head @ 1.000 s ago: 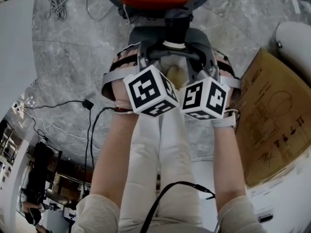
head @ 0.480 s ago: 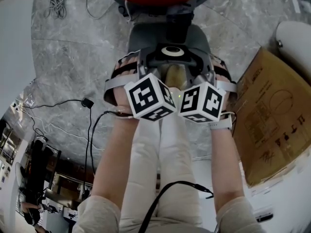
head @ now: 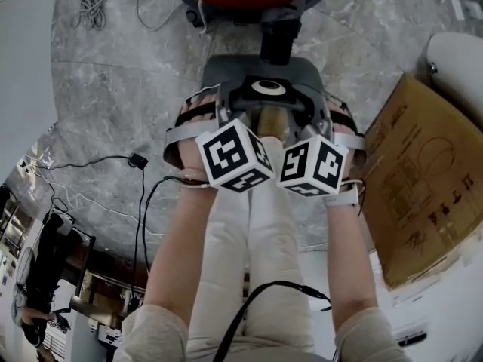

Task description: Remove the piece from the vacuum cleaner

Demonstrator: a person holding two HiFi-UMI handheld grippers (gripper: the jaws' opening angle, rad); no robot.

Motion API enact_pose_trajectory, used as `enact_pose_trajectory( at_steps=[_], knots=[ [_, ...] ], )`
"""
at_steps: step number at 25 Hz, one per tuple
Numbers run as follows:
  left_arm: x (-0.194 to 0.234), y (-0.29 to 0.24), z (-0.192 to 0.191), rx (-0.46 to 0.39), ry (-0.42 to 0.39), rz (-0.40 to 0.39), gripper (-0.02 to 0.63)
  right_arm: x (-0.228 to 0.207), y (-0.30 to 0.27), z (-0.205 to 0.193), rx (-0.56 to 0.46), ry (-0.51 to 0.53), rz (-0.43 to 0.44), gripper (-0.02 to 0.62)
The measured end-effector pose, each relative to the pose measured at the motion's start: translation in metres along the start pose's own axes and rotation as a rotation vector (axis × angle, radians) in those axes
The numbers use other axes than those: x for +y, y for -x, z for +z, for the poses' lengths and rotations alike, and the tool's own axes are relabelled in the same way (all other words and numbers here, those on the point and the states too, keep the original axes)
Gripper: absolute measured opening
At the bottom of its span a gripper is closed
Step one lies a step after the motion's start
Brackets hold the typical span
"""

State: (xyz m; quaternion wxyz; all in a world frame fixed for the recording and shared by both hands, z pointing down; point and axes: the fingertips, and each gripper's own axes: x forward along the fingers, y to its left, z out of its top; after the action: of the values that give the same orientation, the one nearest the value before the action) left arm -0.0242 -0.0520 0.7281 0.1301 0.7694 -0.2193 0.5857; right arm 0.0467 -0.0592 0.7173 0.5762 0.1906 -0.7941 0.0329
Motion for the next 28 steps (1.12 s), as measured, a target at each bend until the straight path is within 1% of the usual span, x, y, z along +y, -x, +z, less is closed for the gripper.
enact_pose_trajectory(
  at_steps=[4,9,14,18,21,28],
  knots=[
    [-0.001,0.012,0.002,-0.009,0.004,0.007,0.035,-0.001,0.011,0.004,-0.009,0.002,0.0,0.043],
    [-0.005,0.03,0.005,-0.016,0.002,0.007,0.035,0.001,0.028,0.008,-0.009,-0.026,0.03,0.043],
    [-0.002,0.054,0.011,-0.032,0.008,0.02,0.035,-0.004,0.051,0.018,-0.024,-0.004,0.019,0.043],
    [-0.009,0.071,0.015,-0.054,0.01,0.017,0.035,0.0,0.07,0.02,-0.03,-0.004,0.028,0.043],
    [-0.017,0.082,0.016,-0.084,0.002,-0.002,0.035,0.003,0.082,0.02,-0.036,-0.021,0.04,0.043],
    [-0.021,0.121,0.023,-0.12,-0.009,-0.039,0.035,0.007,0.118,0.03,-0.057,-0.003,0.052,0.043]
  ],
)
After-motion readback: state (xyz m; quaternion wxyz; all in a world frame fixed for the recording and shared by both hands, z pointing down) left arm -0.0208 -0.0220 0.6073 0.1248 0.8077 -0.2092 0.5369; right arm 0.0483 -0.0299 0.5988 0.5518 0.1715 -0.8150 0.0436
